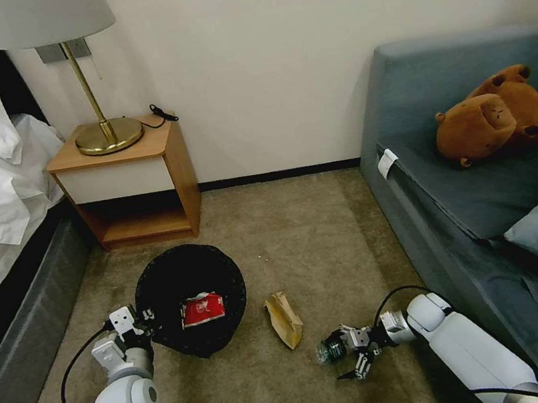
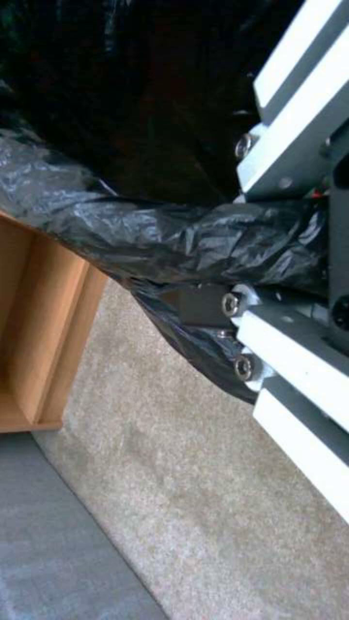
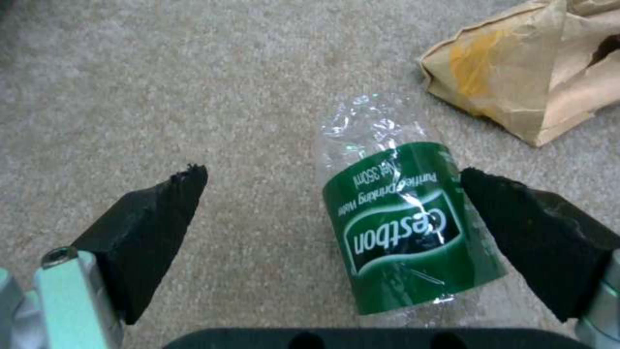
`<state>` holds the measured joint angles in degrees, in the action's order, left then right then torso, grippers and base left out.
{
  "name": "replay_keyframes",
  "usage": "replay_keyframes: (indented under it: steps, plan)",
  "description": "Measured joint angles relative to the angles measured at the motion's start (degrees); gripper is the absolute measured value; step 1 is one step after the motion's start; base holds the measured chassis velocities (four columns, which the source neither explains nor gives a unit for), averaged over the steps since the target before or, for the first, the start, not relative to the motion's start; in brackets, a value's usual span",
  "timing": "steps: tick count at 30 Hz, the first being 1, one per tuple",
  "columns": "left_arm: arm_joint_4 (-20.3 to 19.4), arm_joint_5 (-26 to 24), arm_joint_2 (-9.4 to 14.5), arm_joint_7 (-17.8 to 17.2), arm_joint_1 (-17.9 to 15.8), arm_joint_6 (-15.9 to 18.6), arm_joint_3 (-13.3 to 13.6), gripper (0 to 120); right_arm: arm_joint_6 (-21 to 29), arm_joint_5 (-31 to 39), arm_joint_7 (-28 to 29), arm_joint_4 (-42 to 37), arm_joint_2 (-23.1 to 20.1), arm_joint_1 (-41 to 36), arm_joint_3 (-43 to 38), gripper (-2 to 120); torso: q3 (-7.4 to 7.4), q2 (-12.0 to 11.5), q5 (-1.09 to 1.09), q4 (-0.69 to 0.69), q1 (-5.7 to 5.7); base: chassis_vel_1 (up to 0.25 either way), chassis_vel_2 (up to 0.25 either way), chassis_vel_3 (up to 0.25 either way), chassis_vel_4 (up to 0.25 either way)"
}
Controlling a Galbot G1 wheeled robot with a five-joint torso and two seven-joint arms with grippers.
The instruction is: Pick up the trash bin, then pick up the garbage on the floor and place it into the trash bin.
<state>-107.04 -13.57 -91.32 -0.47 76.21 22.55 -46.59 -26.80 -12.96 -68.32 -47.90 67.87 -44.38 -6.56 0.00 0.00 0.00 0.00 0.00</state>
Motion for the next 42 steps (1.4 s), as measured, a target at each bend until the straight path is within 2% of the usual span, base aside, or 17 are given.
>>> replay_keyframes:
  steps: [8,11,13,14,16,17,18,20,24,25,28,29,31,32,34,42]
  plan:
    - [-0.01,-0.01,-0.02,0.0,0.0,-0.13,-0.02,2,-0.36,0.41,1.09,-0.01,-0.09,-1.14,0.08,99,0.0,0.0,0.0,0.0,0.0,0.0,0.0,0.0,0.0]
    - [-0.01,-0.01,-0.01,-0.01,-0.03,-0.14,-0.04,2,-0.76,0.38,1.28,0.19,-0.02,-1.25,0.08,92,0.0,0.0,0.0,0.0,0.0,0.0,0.0,0.0,0.0]
    - [-0.01,-0.03,0.01,-0.01,-0.03,-0.15,-0.04,2,-0.9,0.44,1.4,0.24,-0.03,-1.28,0.05,82,0.0,0.0,0.0,0.0,0.0,0.0,0.0,0.0,0.0]
    - [-0.01,-0.03,0.01,-0.01,-0.03,-0.15,-0.04,2,-0.9,0.44,1.4,0.24,-0.03,-1.28,0.05,82,0.0,0.0,0.0,0.0,0.0,0.0,0.0,0.0,0.0]
    - [0.02,-0.07,0.04,-0.01,-0.03,-0.24,-0.06,2,-0.98,0.54,1.68,0.25,-0.17,-1.3,0.0,68,0.0,0.0,0.0,0.0,0.0,0.0,0.0,0.0,0.0]
    - [0.01,-0.08,0.05,-0.01,-0.03,-0.26,-0.06,2,-0.98,0.58,1.75,0.25,-0.26,-1.32,-0.02,63,0.0,0.0,0.0,0.0,0.0,0.0,0.0,0.0,0.0]
    - [0.01,-0.08,0.05,-0.01,-0.03,-0.26,-0.06,2,-0.98,0.58,1.75,0.25,-0.26,-1.32,-0.02,63,0.0,0.0,0.0,0.0,0.0,0.0,0.0,0.0,0.0]
    - [0.05,-0.11,0.07,-0.01,-0.07,-0.29,-0.06,2,-1.01,0.64,1.95,0.23,-0.33,-1.44,-0.04,51,0.0,0.0,0.0,0.0,0.0,0.0,0.0,0.0,0.0]
    - [0.13,-0.12,0.09,-0.01,-0.09,-0.32,-0.06,2,-1.02,0.72,2.24,0.23,-0.34,-1.49,-0.06,42,0.0,0.0,0.0,0.0,0.0,0.0,0.0,0.0,0.0]
    - [0.18,-0.13,0.1,-0.01,-0.1,-0.34,-0.05,2,-1.03,0.77,2.43,0.23,-0.33,-1.52,-0.06,36,0.0,0.0,0.0,0.0,0.0,0.0,0.0,0.0,0.0]
    - [0.23,-0.14,0.11,-0.01,-0.12,-0.35,-0.05,2,-1.05,0.78,2.63,0.25,-0.32,-1.53,-0.05,31,0.0,0.0,0.0,0.0,0.0,0.0,0.0,0.0,0.0]
    - [0.27,-0.15,0.12,-0.01,-0.16,-0.38,-0.04,2,-1.11,0.82,2.92,0.34,-0.3,-1.52,-0.01,22,0.0,0.0,0.0,0.0,0.0,0.0,0.0,0.0,0.0]
    - [0.41,-0.16,0.14,-0.01,-0.17,-0.51,-0.04,2,-1.19,1.06,3.29,0.39,-0.31,-1.51,0.1,13,0.0,0.0,0.0,0.0,0.0,0.0,0.0,0.0,0.0]
    - [0.41,-0.16,0.14,-0.01,-0.17,-0.51,-0.04,2,-1.19,1.06,3.29,0.39,-0.31,-1.51,0.1,13,0.0,0.0,0.0,0.0,0.0,0.0,0.0,0.0,0.0]
    - [0.6,-0.17,0.15,-0.01,-0.19,-0.59,-0.04,2,-1.28,1.42,3.54,0.35,-0.4,-1.67,0.26,2,0.0,0.0,0.0,0.0,0.0,0.0,0.0,0.0,0.0]
    - [0.61,-0.17,0.23,-0.01,-0.26,-0.61,-0.03,2,-1.42,1.56,3.89,0.36,-0.29,-1.81,0.39,0,0.0,0.0,0.0,0.0,0.0,0.0,0.0,0.0,0.0]
